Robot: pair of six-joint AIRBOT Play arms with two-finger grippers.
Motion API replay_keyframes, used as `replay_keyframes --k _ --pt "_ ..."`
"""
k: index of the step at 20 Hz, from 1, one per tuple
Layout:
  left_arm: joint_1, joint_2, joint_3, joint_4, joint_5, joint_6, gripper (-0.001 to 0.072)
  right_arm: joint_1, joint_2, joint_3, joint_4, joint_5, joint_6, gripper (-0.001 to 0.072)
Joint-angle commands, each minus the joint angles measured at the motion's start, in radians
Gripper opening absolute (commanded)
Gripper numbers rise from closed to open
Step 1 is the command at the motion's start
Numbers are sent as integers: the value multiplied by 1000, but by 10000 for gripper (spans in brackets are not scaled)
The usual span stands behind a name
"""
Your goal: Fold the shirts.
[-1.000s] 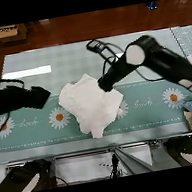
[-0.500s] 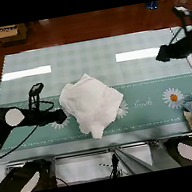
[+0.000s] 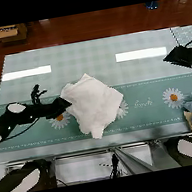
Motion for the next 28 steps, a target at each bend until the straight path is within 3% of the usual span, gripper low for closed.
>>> replay_keyframes --k 1,2,4,7,11,18,21,22,25,26,28 --pt "10 -150 52 -185 2 115 215 -10 -10 -8 25 -4 -10 586" --pt "10 -164 77 -185 -10 115 100 -10 -16 -12 30 -3 -10 585" --pt "11 -151 116 -185 -31 121 26 -10 -39 -39 48 14 -11 584" --pt "11 -84 169 -183 -97 152 21 35 -73 -139 115 18 -35 584" --pt "11 -2 185 -181 -124 151 21 249 -135 -252 159 -114 -36 584" --pt "11 0 185 -180 -168 151 21 525 -294 -259 270 -158 -35 584" --pt "11 0 185 -180 -167 152 21 588 -294 -259 281 -200 16 574" --pt "11 0 185 -180 -167 153 21 603 -294 -259 283 -214 45 536" --pt "14 0 185 -181 -164 171 21 614 -293 -259 338 -226 54 85" --pt "19 1 186 -181 -166 171 21 606 -283 -258 360 -223 29 20" --pt "42 17 204 -181 -180 205 20 581 -235 -247 375 -209 -32 20"
